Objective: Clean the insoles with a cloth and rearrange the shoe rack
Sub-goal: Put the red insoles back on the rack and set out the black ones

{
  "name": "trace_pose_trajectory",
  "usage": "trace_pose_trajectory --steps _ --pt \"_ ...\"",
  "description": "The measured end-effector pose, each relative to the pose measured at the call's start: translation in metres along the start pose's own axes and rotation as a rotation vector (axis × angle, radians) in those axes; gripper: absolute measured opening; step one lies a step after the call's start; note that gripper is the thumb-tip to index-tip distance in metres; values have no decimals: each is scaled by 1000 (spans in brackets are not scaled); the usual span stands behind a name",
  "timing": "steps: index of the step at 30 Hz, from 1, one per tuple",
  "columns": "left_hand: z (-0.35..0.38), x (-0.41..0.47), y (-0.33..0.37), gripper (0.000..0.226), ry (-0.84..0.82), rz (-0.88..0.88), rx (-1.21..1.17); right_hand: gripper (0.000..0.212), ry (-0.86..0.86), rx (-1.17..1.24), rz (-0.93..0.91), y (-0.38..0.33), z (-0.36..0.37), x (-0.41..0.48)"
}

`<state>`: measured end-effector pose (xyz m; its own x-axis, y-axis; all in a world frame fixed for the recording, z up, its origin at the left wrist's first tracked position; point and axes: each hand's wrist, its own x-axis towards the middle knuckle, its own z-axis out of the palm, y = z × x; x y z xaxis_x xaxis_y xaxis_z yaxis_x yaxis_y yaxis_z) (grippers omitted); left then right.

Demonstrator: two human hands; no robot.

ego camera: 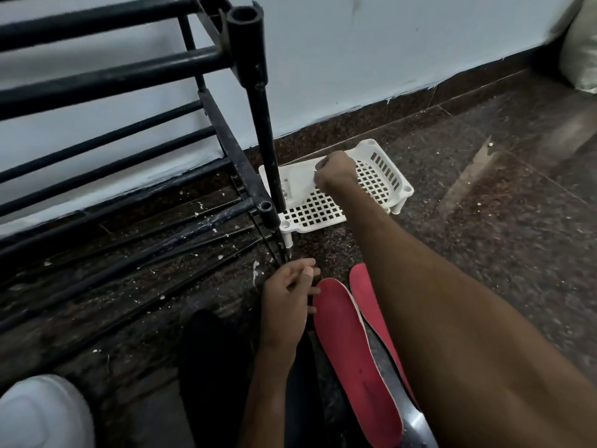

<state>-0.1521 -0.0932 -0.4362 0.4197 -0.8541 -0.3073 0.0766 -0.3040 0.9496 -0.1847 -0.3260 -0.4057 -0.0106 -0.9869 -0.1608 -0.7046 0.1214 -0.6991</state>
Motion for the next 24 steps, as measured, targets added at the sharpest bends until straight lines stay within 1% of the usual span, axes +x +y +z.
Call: trace_pose_trajectory --steps 3,6,11,14,16,18,20,24 --pt "2 -9 -1 18 -24 0 -10 23 30 65 -12 1 -4 -4" --pt "0 -13 -4 18 -21 3 -1 24 46 77 -15 7 -2 -7" --pt "1 -9 -6 18 1 -1 47 21 81 104 41 23 10 -15" --pt "6 -7 -7 17 23 5 97 15 85 225 77 33 0 -25" --pt "12 -8 -9 17 14 20 129 16 141 293 107 52 -19 -44" --pt "19 -9 -13 16 -20 28 174 16 222 235 112 84 -43 -79" --pt "26 -11 -19 14 -43 30 236 16 248 135 125 119 -62 -121" --pt "48 -26 -32 14 -103 76 368 26 126 -51 216 173 -73 -194"
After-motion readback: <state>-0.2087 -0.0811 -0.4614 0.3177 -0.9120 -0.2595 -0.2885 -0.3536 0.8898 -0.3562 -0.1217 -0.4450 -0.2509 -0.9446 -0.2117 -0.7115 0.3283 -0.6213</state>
